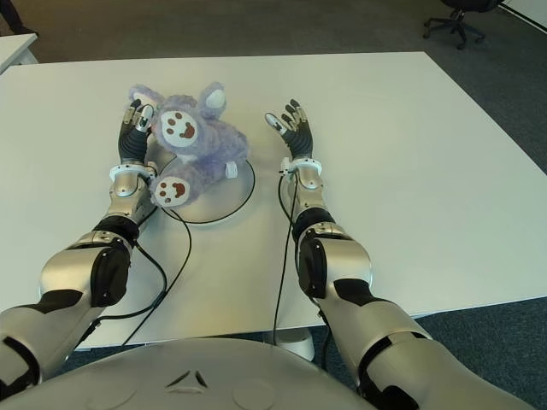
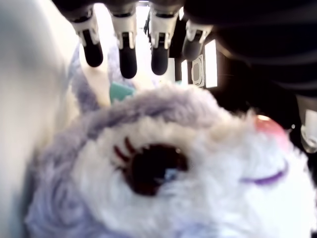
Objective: Put the doll into the plate.
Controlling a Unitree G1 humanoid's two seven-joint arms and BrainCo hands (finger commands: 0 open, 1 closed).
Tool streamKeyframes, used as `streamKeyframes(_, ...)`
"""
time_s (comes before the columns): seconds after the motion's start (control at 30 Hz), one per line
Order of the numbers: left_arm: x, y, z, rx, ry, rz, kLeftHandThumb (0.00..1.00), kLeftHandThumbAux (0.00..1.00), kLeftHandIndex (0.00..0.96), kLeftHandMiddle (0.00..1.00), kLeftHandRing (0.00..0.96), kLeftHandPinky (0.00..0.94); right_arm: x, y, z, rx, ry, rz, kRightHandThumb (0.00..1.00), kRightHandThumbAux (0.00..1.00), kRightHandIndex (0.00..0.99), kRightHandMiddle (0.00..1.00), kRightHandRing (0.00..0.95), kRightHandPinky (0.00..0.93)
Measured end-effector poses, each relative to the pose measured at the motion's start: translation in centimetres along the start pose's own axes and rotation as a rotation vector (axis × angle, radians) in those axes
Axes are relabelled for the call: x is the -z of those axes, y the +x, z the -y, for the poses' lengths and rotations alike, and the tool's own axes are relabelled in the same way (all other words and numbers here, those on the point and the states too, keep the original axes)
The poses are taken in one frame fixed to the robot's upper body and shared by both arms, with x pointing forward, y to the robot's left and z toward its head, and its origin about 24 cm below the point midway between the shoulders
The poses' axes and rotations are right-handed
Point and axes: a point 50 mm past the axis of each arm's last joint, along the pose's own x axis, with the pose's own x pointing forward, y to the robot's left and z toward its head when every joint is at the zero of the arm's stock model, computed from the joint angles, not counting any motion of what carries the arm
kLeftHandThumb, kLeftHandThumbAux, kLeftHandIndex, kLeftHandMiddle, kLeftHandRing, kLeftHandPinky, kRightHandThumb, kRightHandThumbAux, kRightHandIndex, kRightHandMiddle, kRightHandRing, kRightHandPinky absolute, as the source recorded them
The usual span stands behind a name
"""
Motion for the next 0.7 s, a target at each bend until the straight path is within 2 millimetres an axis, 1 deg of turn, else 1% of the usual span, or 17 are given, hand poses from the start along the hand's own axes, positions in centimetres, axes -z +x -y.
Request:
streamKeyframes(0.23,-0.02,-0.01,-0.01,-0.005,0.002,0.003,0.000,0.405,0.000,0.152,0.154,0.130,0.02,-0.02,-0.11,-0.004,-0.013,0.001,0.029,0.702,0.041,0.082,0.079,0.083)
streamKeyframes(0.37,-0.08,-0.01,0.03,-0.002,0.006,0.009,0.000,0.411,0.000,0.152,0.149,0.111,0.02,-0.05,-0.17,-0.008,-0.018,0.004,0.036,0.711,0.041,0.085,0.082,0.092)
streamKeyframes(0.7,-0.10,-0.01,0.02,-0.002,0.006,0.012,0.000,0.419,0.000,0.143,0.138,0.102,0.04,-0.08,-0.27,-0.011,-0.017,0.006,0.044,0.731,0.040,0.090,0.086,0.093)
